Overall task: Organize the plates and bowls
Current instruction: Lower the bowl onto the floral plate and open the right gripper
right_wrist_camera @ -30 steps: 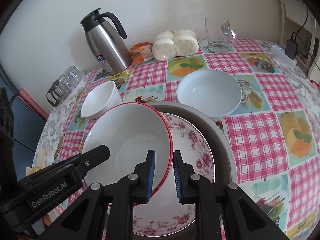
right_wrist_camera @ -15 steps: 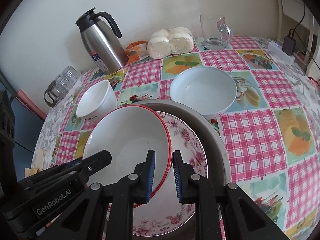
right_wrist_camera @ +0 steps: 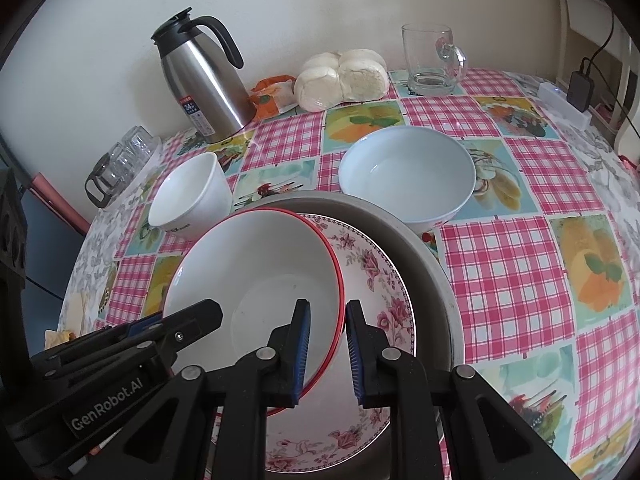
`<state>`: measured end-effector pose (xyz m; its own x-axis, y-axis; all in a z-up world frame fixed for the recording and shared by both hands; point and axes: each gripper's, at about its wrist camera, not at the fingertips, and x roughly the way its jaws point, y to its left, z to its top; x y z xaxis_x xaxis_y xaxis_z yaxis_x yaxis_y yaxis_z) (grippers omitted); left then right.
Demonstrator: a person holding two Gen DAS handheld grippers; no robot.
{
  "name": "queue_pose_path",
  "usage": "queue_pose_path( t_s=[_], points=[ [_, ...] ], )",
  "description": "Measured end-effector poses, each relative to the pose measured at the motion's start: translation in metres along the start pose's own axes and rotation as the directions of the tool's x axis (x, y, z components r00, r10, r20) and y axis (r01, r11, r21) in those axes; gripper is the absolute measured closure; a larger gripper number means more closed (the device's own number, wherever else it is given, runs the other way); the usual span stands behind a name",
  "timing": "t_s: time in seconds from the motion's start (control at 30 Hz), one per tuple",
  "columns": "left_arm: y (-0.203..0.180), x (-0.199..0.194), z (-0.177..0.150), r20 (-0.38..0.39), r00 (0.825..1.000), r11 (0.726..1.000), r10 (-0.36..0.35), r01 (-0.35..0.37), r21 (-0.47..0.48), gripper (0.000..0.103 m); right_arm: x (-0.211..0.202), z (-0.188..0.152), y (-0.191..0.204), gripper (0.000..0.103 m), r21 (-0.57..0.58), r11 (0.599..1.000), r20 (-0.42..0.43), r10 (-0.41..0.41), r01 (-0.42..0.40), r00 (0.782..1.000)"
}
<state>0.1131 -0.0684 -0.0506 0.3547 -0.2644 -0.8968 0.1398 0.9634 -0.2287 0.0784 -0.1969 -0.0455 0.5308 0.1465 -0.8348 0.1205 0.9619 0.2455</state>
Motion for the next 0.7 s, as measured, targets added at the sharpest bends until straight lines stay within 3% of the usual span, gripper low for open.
queue_pose_path(
  t_s=[0.23, 0.4, 0.7],
  points=[
    [0.009, 0.000, 0.001, -0.003, 0.999, 0.997, -0.054, 0.054, -0.051, 0.081, 0.001, 0.001, 0.000, 0.083, 0.001, 1.000, 0.002, 0.008, -0.008, 1.000],
    [0.012, 0.000, 0.001, -0.006, 1.000, 0.997, -0.031, 0.030, -0.067, 0.079, 0.002, 0.000, -0.002, 0.082, 0.004, 1.000, 0.001, 0.002, -0.002, 1.000],
    [0.017, -0.019, 0.006, 0.035, 0.998, 0.996, -0.046, 0.049, -0.080, 0.078, -0.008, 0.004, -0.004, 0.083, -0.002, 0.999, 0.026, -0.035, 0.035, 0.999]
  ],
)
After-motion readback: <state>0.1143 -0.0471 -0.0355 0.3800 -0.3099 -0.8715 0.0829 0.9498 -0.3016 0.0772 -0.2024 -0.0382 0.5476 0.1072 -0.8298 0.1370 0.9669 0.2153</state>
